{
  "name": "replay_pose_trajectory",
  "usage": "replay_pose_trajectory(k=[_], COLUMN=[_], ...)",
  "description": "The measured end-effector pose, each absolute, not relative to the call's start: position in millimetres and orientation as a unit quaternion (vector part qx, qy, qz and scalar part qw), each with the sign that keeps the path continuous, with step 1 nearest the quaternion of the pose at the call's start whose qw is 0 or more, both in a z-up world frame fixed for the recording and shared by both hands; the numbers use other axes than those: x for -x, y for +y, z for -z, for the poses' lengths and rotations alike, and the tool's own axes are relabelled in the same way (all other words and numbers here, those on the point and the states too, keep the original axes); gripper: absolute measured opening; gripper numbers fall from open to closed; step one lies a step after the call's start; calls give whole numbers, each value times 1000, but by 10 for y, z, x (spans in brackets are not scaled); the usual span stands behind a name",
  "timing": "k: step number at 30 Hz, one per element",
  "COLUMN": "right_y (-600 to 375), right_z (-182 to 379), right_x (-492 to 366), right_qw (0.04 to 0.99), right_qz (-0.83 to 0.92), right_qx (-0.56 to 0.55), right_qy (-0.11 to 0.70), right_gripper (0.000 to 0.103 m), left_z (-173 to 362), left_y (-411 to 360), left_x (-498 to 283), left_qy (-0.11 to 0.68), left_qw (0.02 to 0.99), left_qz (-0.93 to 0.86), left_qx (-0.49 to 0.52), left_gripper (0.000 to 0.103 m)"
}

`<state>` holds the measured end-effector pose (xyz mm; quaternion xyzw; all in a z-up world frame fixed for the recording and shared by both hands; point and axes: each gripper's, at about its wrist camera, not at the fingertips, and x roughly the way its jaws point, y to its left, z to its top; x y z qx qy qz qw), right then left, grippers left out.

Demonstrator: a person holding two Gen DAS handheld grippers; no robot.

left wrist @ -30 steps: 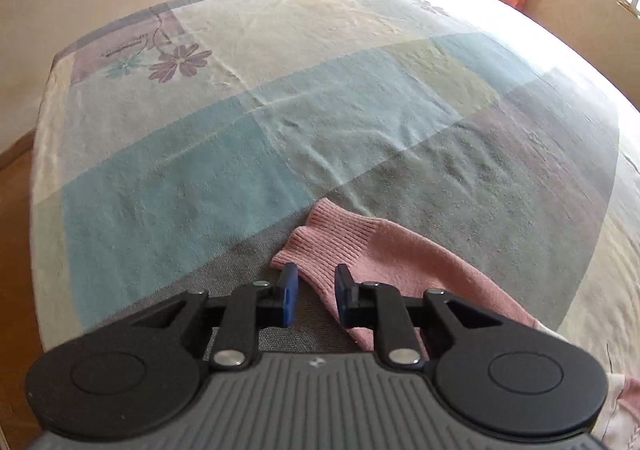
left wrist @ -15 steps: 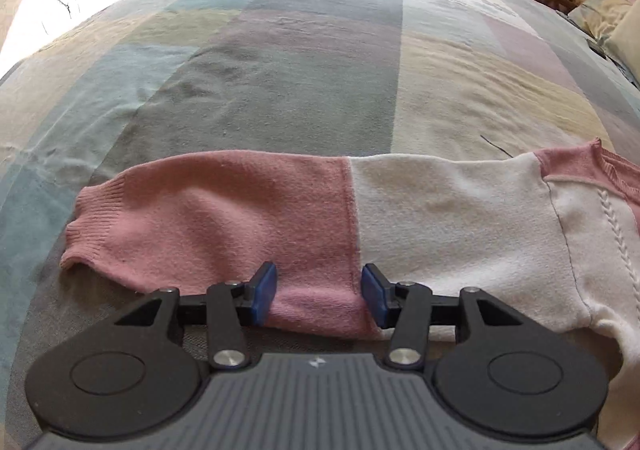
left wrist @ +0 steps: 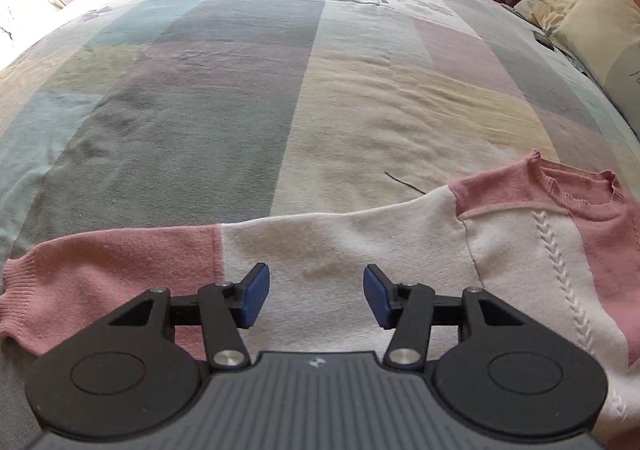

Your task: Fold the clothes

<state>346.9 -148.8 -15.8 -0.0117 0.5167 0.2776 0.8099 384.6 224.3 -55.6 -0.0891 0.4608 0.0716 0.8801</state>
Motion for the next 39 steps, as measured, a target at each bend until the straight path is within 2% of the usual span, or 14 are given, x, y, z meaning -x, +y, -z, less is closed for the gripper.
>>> replay_pose_trajectory(k=[8, 16, 30, 39], right_y=[-1423, -1476, -1470, -1397], right_z=[148, 129, 65, 34], right_x=[-3493, -3561, -3674, -3773], right_qw=[808, 816, 816, 813], right_qz=[-283, -265, -278, -293], right_qx=[15, 17, 3, 11], right_qy=[517, 514, 506, 503], right_gripper=[94, 94, 94, 94], left_z=[761, 579, 510, 947], left_y=[1949, 2100, 1959, 1854], left_x=[-4190, -4209, -3828, -3444], left_qy=[495, 490, 526, 511], left_qw=[867, 868, 827, 751], left_qz=[2, -17, 6, -20], left_qx=[63, 80, 198, 418], left_gripper=[61, 60, 61, 61])
